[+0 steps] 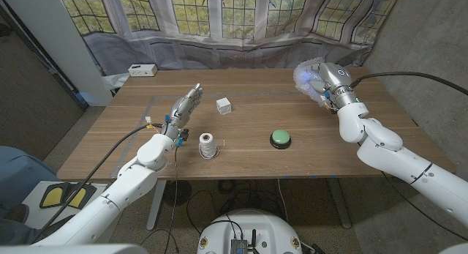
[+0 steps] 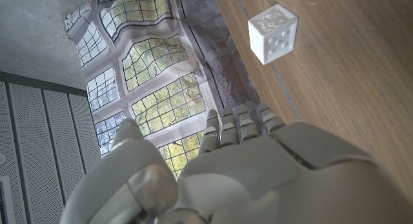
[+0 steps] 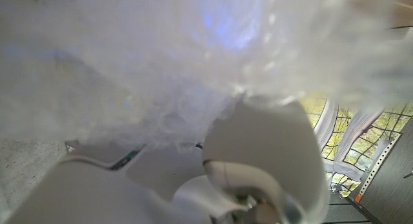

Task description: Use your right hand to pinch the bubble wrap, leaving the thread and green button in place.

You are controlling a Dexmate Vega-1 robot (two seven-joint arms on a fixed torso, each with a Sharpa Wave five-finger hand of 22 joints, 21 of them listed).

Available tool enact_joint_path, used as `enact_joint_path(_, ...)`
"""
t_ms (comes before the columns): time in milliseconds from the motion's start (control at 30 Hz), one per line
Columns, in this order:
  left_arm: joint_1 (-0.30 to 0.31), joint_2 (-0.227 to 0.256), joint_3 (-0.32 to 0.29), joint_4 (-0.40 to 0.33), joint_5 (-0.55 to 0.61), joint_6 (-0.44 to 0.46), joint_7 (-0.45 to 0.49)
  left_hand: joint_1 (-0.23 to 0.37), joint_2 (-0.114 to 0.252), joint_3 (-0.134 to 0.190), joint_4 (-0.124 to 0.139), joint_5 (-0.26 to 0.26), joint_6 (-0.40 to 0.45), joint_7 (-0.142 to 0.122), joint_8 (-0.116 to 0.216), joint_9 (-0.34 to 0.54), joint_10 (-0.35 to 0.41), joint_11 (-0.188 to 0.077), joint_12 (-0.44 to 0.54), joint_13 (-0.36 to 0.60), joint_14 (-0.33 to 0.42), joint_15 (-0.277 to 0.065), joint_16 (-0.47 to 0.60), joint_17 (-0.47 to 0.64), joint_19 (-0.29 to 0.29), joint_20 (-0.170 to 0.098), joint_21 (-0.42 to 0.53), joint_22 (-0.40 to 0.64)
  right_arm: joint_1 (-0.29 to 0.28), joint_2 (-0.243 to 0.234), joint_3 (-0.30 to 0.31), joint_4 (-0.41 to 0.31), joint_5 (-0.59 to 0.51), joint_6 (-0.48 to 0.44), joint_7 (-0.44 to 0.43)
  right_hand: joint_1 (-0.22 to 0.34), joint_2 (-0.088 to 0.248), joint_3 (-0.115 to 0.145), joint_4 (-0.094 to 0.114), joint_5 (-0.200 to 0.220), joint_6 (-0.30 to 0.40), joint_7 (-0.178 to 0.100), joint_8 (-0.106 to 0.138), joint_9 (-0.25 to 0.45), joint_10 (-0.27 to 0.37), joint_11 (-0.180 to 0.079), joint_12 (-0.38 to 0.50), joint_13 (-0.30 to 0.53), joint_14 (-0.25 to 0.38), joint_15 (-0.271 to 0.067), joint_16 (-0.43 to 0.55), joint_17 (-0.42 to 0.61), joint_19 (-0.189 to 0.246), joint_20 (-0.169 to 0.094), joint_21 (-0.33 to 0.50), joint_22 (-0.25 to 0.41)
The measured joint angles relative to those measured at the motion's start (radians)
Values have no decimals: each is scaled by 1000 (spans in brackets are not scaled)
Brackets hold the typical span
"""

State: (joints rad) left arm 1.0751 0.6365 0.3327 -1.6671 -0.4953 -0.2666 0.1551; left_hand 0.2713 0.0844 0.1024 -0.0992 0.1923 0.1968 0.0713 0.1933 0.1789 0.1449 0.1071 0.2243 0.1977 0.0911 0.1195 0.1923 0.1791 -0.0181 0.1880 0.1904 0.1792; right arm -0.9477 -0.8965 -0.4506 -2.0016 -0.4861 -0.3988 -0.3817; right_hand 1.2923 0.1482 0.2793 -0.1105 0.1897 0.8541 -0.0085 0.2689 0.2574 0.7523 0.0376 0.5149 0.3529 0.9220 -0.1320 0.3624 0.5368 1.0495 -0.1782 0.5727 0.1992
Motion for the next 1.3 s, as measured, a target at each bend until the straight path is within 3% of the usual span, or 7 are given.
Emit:
enact_joint_path(267,-1,1,0,-2,0,4,0,0,0,0,0,0,0,0,0,0,0,0,0,0,0,0,0,0,0,0,0,0,-6,-6,5,-9,-11,-5,9,-64,-40,-17,6,2,-53,16,-38,-18,-47,13,-49,-27,-56,19,-49,-22,-49,20,-15,-18)
enact_joint_path(667,0,1,0,-5,-1,5,5,0,0,0,0,0,0,0,0,0,2,-2,0,0,0,0,0,0,0,0,0,0,-7,-18,6,-23,-27,-24,45,-96,-52,-28,-1,-1,-126,17,-73,-34,-109,15,-106,-53,-114,36,-80,-25,-101,40,-31,-23)
enact_joint_path(900,3,-1,-1,-5,-1,5,7,0,0,4,-5,0,0,0,0,0,2,-2,0,0,0,0,0,0,0,0,0,0,-7,-22,4,-28,-36,-35,59,-100,-48,-35,-8,-1,-164,15,-81,-39,-141,12,-134,-63,-140,44,-83,-20,-126,48,-40,-23)
enact_joint_path(1167,6,-2,-3,-5,-2,3,10,0,0,4,-5,0,0,0,0,0,2,-2,0,0,0,0,0,0,0,0,0,0,-7,-22,-2,-29,-45,-46,69,-100,-48,-32,-11,-1,-170,8,-81,-39,-147,5,-135,-65,-140,44,-83,-10,-126,48,-40,-23)
enact_joint_path(1300,6,-2,-3,-5,-2,3,11,0,0,4,-4,0,0,0,0,0,2,-2,0,0,0,0,0,0,0,0,0,0,-6,-22,-4,-29,-48,-51,72,-100,-48,-29,-22,-1,-170,8,-81,-39,-139,-2,-135,-70,-139,45,-78,-3,-126,48,-40,-23)
